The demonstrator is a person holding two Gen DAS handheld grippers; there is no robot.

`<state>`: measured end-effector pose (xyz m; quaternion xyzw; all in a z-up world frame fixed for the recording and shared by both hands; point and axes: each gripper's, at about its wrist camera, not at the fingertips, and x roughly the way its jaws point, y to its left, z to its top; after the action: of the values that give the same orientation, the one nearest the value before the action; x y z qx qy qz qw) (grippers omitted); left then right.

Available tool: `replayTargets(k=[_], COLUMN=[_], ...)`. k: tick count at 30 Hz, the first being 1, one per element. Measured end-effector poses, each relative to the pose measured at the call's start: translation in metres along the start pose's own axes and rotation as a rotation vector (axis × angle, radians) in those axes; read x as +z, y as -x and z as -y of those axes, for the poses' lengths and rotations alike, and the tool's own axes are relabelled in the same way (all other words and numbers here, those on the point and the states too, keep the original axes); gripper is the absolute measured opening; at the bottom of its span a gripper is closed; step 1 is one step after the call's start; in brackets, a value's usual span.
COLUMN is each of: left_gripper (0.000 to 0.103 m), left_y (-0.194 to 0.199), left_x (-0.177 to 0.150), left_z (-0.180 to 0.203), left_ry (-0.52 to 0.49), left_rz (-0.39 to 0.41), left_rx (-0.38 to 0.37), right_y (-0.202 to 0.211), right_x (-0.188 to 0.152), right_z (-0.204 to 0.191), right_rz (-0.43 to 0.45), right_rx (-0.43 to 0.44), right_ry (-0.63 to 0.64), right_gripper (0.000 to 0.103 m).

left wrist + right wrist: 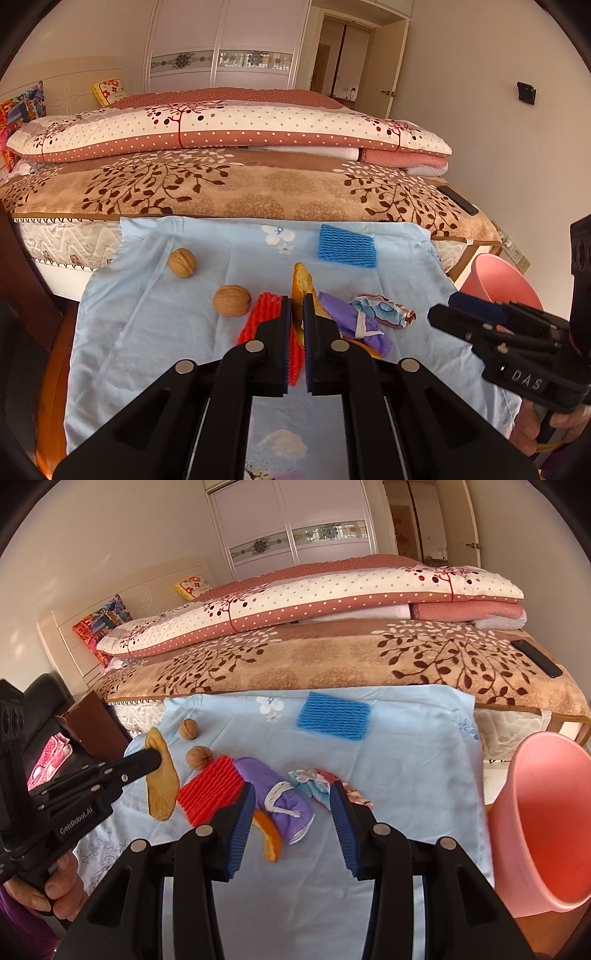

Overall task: Collect trash
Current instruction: 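Grasp an orange peel with the left tool while the right tool grasps another peel, then carry both orange peels in the tools over the pink bucket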

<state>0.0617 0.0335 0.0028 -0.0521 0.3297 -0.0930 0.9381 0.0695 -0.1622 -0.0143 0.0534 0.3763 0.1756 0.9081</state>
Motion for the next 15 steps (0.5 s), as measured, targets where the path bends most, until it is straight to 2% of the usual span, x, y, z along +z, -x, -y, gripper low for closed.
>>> replayTargets(k=[4, 11, 15], left_gripper=[0.006, 0.006, 0.006], left_y=[0.0, -0.002, -0.004], left_x=[-0.001, -0.008, -0.011], left_z=[-0.009, -0.012, -0.011], left_ry=[0.024, 0.033, 0.033], left_rz=[-0.002, -0.019, -0.03], left_rx=[0.007, 0.008, 0.005], right_y=[-0.017, -0.039, -0.048], right_x=[-0.014, -0.031, -0.036], right_z=[-0.009, -0.01, -0.011], right_rz=[-0.055, -0.13, -0.157], right_rx=[0.004, -0.023, -0.023], right_ry=[0.01, 0.006, 0.003], right_gripper=[0.04, 0.027, 0.025])
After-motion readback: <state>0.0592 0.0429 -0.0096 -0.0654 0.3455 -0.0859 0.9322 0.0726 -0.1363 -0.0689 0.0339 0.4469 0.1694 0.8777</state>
